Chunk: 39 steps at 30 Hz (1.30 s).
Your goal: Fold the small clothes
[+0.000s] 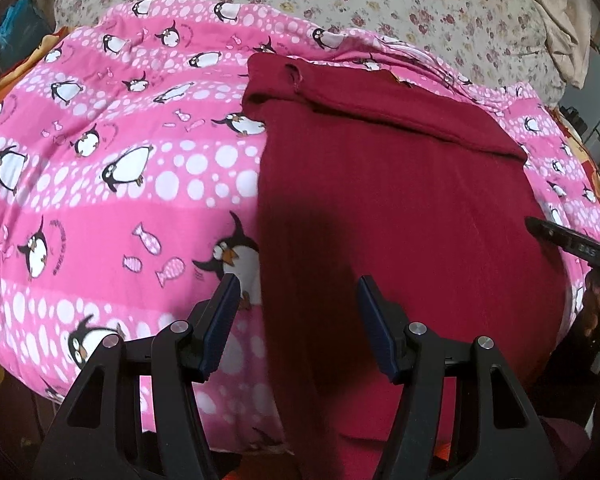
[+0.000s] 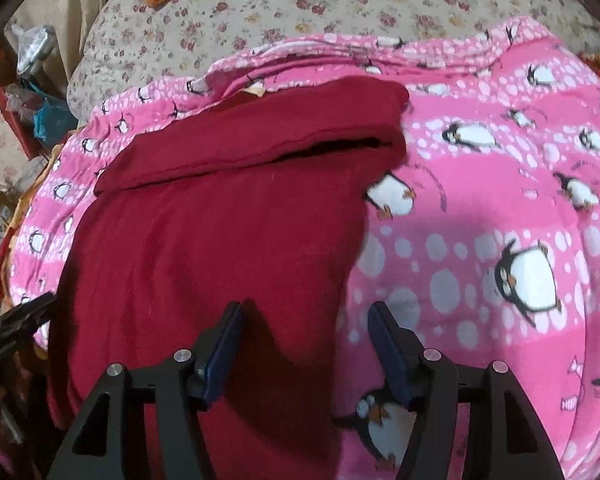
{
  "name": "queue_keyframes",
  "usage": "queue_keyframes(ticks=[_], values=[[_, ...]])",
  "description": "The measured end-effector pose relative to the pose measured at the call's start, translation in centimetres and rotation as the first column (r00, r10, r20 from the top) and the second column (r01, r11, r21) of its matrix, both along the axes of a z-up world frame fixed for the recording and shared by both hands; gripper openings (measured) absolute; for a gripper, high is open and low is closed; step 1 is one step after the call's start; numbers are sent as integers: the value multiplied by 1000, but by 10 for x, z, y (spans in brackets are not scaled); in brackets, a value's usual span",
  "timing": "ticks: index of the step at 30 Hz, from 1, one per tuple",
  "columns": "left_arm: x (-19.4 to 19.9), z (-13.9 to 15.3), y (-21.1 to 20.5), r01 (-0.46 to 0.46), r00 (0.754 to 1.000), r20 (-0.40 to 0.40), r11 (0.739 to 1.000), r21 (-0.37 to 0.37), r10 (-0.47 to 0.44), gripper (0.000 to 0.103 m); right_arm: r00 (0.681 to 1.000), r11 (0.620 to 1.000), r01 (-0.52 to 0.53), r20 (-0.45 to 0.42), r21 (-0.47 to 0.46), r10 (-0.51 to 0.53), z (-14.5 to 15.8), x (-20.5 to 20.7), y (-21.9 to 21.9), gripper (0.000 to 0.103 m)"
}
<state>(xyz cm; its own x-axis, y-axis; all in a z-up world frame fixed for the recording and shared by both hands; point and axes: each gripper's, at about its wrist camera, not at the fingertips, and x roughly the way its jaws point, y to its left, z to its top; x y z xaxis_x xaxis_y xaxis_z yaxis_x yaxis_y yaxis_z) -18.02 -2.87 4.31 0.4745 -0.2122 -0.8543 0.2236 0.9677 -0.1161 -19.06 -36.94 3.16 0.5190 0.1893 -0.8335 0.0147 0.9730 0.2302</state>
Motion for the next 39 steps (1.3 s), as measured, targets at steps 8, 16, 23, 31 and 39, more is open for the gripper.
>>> queue_keyframes(ticks=[8,16,23,31,39], values=[[-11,2,-3,18,1000,19,1000,24,-18,60,998,992,14,65,-128,-6,14,-9,3,8],[-17,2,8,2,1000,0,1000,-16,-2,60,998,996,51,38,-75,-48,15,-18,-13,7],[-36,6,18,30,999,-31,996,-79,-33,60,1000,998,-5,-17,58,6,27,-60,-15,13],[-56,-11,20,44,991,-121,994,-96,-55,60,990,992,-83,-102,96,93,6,-105,-2,57],[-73,-34,16,62,977,-199,994,-91,-79,60,960,965,-207,-155,163,233,-26,-126,16,57]])
